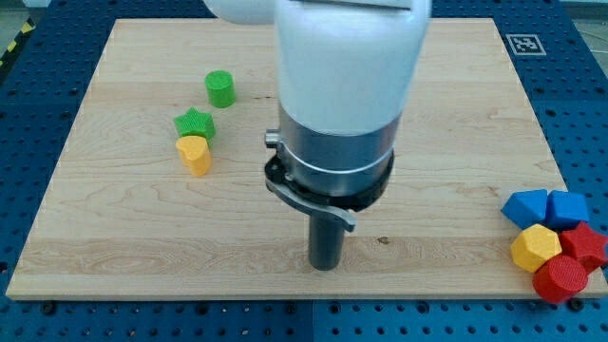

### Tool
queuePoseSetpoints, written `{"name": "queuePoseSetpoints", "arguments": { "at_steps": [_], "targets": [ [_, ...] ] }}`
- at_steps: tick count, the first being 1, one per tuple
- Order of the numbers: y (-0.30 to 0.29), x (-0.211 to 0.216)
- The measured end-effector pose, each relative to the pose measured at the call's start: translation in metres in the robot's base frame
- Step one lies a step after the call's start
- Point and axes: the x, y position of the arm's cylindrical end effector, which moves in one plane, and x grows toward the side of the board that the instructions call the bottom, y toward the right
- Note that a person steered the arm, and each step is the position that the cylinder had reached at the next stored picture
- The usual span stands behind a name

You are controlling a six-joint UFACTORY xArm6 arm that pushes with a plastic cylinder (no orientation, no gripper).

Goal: Separate the yellow heart along with green star

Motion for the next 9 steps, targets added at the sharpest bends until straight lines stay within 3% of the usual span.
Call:
{"name": "queuePoseSetpoints", "arguments": {
  "at_steps": [5, 9],
  "targets": [
    [-0.095, -0.033],
    [-0.128, -0.064]
  ]
}}
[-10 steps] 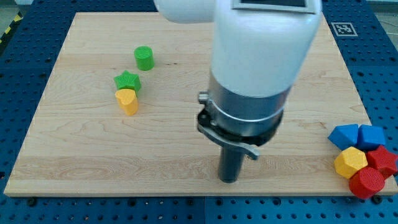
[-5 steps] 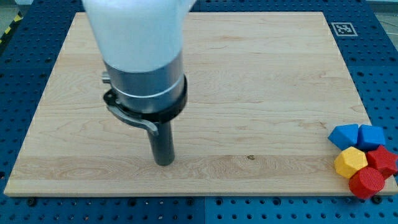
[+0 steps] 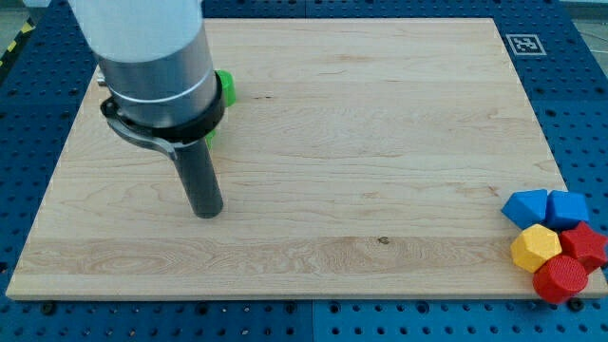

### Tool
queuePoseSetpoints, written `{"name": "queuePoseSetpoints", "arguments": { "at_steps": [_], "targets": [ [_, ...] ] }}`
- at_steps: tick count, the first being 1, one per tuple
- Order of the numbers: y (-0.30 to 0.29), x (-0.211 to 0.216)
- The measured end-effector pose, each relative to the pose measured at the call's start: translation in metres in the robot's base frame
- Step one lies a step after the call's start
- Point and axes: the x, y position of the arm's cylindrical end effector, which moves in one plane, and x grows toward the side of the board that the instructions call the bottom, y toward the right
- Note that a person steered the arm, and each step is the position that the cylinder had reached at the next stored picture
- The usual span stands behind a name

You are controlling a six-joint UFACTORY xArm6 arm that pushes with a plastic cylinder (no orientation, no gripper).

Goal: Separate the yellow heart along with green star

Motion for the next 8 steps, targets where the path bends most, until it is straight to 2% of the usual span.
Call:
{"name": "queuePoseSetpoints", "arguments": {
  "at_steps": [4, 5, 6, 8],
  "targets": [
    [-0.060, -0.028],
    [-0.073, -0.048],
    [-0.072, -0.069],
    [-0.041, -0.072]
  ]
}}
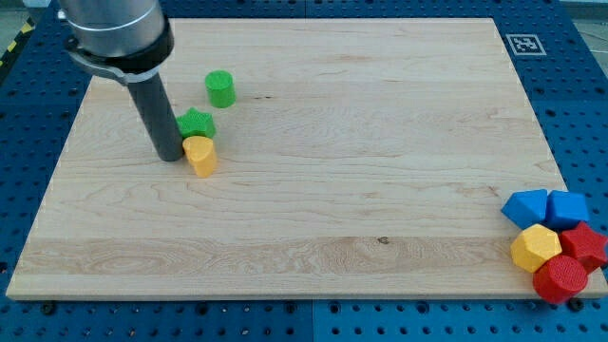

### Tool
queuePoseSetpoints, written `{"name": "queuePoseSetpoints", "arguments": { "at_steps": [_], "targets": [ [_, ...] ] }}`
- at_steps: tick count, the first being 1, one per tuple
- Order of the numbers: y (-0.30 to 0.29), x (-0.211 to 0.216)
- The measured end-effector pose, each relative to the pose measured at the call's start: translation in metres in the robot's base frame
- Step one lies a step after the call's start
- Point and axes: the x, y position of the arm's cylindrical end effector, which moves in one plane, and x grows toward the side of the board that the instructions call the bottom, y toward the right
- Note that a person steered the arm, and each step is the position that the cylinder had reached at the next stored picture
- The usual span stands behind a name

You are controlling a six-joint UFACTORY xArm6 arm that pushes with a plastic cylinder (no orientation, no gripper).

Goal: Separate the yellow heart along with green star

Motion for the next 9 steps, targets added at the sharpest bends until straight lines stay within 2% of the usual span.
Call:
{"name": "queuePoseSetpoints", "arguments": {
  "at_steps": [5, 7, 9],
  "targets": [
    [0.026, 0.004],
    [0.035, -0.019],
    [0.053, -0.020]
  ]
}}
